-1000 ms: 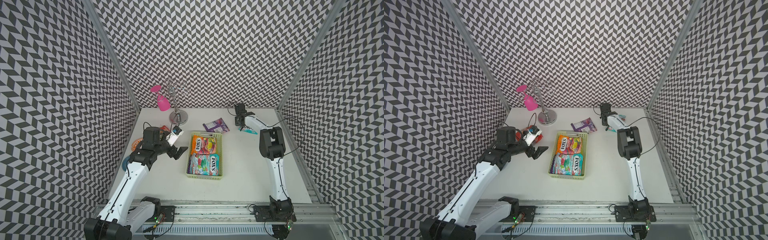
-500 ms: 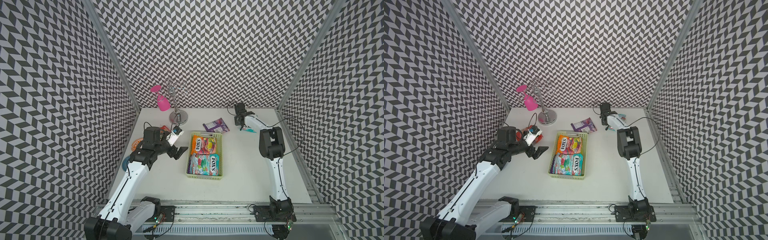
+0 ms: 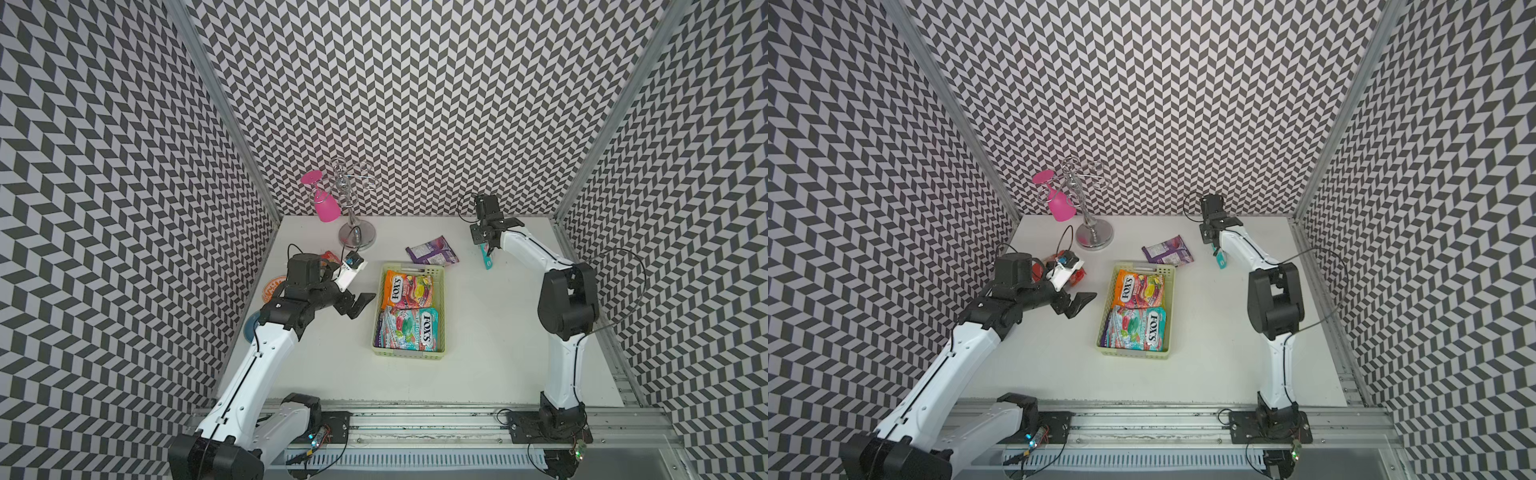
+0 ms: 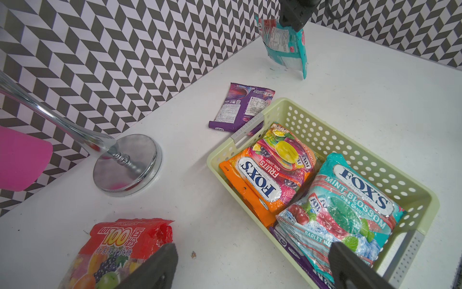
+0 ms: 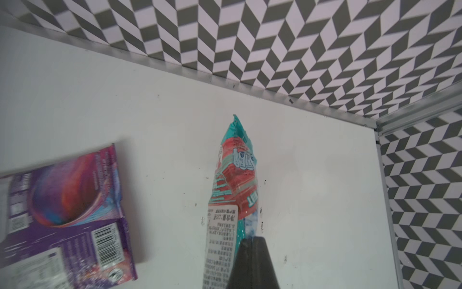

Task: Put the candies in the basket
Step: Pick up the candy at the center of the board, then place the candy in the basket.

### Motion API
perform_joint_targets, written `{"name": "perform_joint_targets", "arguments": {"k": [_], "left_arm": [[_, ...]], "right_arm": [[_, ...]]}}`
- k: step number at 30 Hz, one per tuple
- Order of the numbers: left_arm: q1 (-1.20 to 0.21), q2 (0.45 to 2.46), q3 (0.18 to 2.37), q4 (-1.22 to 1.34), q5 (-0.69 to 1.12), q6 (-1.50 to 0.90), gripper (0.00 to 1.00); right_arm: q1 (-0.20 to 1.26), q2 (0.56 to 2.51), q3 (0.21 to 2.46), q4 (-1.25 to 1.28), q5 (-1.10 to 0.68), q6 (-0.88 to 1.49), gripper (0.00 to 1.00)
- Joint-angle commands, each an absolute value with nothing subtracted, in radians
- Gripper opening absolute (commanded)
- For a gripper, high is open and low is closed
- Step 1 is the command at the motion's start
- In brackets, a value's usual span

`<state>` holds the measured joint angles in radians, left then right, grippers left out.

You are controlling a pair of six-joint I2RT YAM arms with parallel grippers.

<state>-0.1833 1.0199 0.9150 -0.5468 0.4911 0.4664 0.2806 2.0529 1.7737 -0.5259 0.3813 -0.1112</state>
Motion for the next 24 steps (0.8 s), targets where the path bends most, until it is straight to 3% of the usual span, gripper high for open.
{"name": "perform_joint_targets", "arguments": {"k": [1, 6, 16, 24], "left_arm": [[-0.182, 1.006, 0.931, -0.531, 0.481, 0.454, 0.99], [-0.18, 1.001, 0.928, -0.532, 0.485, 0.453, 0.98], [-0.167, 0.997, 0.924, -0.529, 0.482, 0.448, 0.98], [-0.166, 0.997, 0.925, -0.524, 0.483, 0.445, 0.99]], "right_arm": [[0.326, 1.961, 1.755, -0.457, 0.377, -0.218, 0.0], [0.389, 1.848, 1.673, -0.429, 0.327, -0.331, 0.0], [0.48, 1.609, 1.434, -0.262, 0.009, -0.594, 0.0], [0.55, 1.619, 1.433, -0.237, -0.168, -0.727, 0.0]]}}
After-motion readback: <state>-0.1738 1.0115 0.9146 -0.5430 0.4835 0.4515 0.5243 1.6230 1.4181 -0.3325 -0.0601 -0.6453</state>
